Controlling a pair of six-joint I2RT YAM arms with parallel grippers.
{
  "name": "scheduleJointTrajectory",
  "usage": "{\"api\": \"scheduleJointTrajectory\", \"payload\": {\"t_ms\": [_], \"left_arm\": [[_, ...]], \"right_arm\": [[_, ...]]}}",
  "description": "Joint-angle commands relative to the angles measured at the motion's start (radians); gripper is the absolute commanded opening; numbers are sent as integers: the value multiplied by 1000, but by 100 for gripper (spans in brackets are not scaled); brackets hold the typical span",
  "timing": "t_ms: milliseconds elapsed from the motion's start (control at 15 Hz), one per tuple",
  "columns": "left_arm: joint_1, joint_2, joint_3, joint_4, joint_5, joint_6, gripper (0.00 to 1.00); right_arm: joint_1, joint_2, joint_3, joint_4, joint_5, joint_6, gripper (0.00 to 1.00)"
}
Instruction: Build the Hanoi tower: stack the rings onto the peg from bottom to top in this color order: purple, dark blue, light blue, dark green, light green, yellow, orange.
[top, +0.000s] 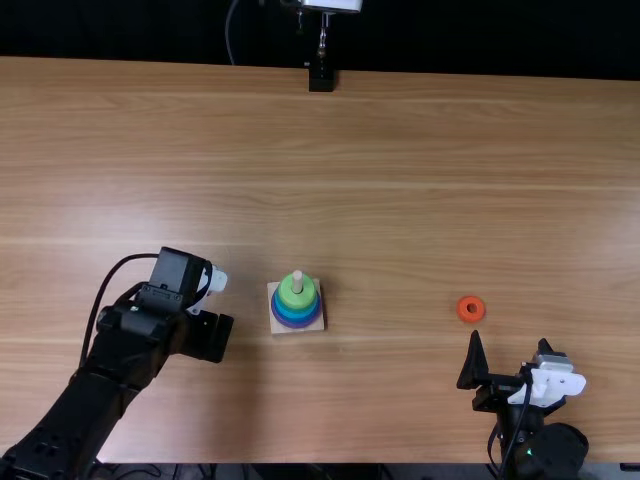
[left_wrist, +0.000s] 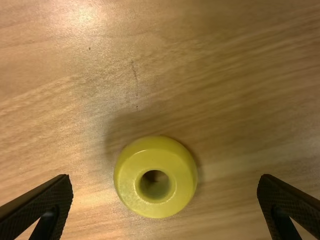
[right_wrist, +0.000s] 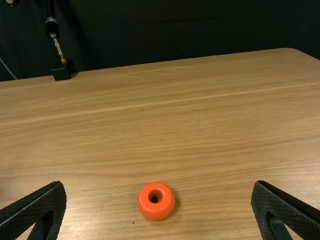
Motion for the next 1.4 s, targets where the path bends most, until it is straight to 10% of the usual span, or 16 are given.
{"api": "scheduleJointTrajectory", "payload": {"t_ms": [0, 1067, 1133, 1333], "left_arm": [[-5, 30, 27, -1, -5, 11, 100], [-2, 108, 35, -1, 8, 11, 100], [-1, 108, 35, 0, 10, 11, 93], [-1, 108, 32, -1, 10, 11, 16]], "right_arm": [[-7, -13, -72, -77, 10, 3, 100], [-7, -13, -72, -77, 12, 3, 100], [-7, -13, -72, -77, 12, 3, 100], [-7, -13, -72, -77, 10, 3, 100]]}}
